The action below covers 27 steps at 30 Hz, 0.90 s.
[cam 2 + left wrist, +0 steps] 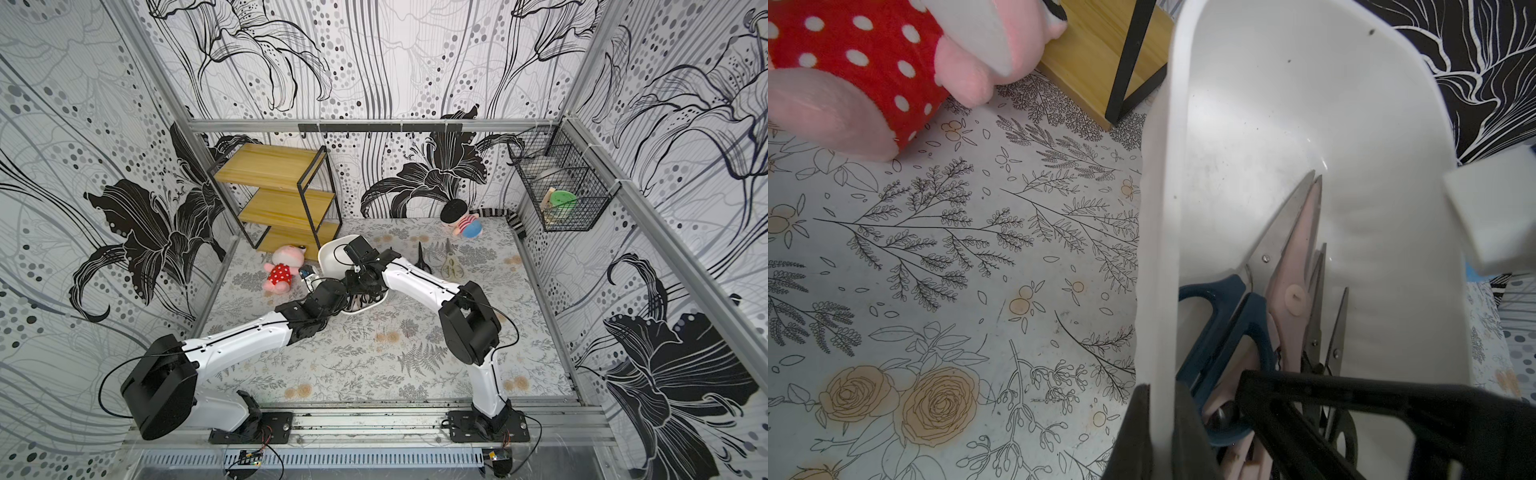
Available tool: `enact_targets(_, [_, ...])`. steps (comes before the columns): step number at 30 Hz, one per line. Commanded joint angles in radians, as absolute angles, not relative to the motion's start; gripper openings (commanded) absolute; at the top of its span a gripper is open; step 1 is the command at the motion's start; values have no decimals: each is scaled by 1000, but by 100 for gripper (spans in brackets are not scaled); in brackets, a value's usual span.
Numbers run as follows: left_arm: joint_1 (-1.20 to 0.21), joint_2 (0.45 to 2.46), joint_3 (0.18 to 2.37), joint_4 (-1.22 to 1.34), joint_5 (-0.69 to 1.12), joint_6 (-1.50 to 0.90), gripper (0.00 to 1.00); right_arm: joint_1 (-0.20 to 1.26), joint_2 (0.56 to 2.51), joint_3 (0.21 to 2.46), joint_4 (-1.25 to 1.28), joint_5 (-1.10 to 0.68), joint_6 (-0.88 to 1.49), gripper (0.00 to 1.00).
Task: Take the scissors out of the storage box
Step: Pick up the scissors from the storage box.
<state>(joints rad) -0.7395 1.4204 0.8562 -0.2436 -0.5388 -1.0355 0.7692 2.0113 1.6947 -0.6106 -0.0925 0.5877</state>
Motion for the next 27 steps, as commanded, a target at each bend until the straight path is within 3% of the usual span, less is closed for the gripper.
enact_targets(1, [-750, 1390, 899, -144, -604, -1064, 0, 769, 2051, 1713, -699, -14, 612, 25])
enact_targets(8, [-767, 1394, 908, -135, -604, -1064, 0, 768, 2081, 1710, -661, -22, 642, 25])
enact_targets(16, [-778, 1382, 891, -138, -605, -1075, 0, 768, 2090, 1698, -625, -37, 655, 14])
enact_targets(27, [-782, 1361, 887, -136, -620, -1078, 0, 791, 2154, 1742, -710, 32, 627, 20])
